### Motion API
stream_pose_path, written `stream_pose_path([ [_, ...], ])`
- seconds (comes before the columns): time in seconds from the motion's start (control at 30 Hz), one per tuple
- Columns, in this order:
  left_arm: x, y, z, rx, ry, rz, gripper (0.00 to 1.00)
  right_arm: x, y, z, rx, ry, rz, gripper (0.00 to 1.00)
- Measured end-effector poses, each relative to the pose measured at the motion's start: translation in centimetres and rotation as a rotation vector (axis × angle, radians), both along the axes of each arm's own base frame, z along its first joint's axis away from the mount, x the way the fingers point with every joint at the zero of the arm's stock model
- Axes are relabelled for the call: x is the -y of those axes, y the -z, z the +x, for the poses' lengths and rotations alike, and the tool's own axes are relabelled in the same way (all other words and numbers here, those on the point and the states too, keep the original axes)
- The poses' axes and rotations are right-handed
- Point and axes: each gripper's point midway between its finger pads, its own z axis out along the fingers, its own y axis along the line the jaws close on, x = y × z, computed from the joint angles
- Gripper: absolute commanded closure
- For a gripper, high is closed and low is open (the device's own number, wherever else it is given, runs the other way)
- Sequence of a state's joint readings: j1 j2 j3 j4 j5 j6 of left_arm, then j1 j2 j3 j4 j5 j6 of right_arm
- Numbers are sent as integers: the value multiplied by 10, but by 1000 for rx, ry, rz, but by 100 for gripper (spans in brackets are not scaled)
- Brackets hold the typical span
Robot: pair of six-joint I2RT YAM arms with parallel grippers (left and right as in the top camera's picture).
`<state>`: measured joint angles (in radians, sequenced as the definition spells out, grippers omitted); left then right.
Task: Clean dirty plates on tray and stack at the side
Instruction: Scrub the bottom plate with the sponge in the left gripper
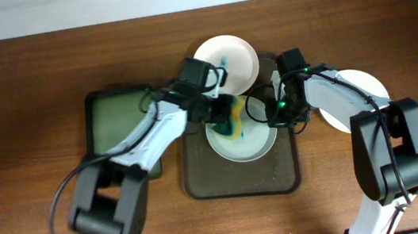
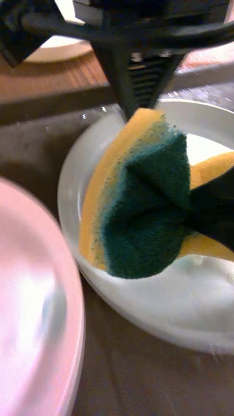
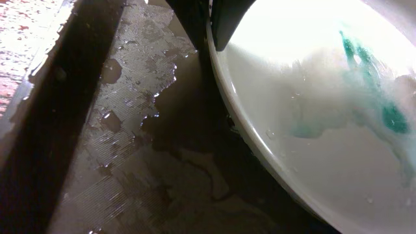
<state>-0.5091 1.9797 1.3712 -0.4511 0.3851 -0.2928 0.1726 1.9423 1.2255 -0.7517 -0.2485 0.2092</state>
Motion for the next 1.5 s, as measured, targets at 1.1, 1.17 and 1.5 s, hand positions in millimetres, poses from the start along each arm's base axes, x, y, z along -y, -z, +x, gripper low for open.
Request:
stream_pose_path([
  [1.1,19,49,-27,-277,82,153,100,-19,1,-9,-23,-37,58,96],
  [1.17,-35,48,-2,-239,-38,333,100,-20,0,-9,-23,-40,64,96],
  [1.5,-89,-1,17,-87,-179,552,100,-23,1,-9,-24,-44,75,96],
])
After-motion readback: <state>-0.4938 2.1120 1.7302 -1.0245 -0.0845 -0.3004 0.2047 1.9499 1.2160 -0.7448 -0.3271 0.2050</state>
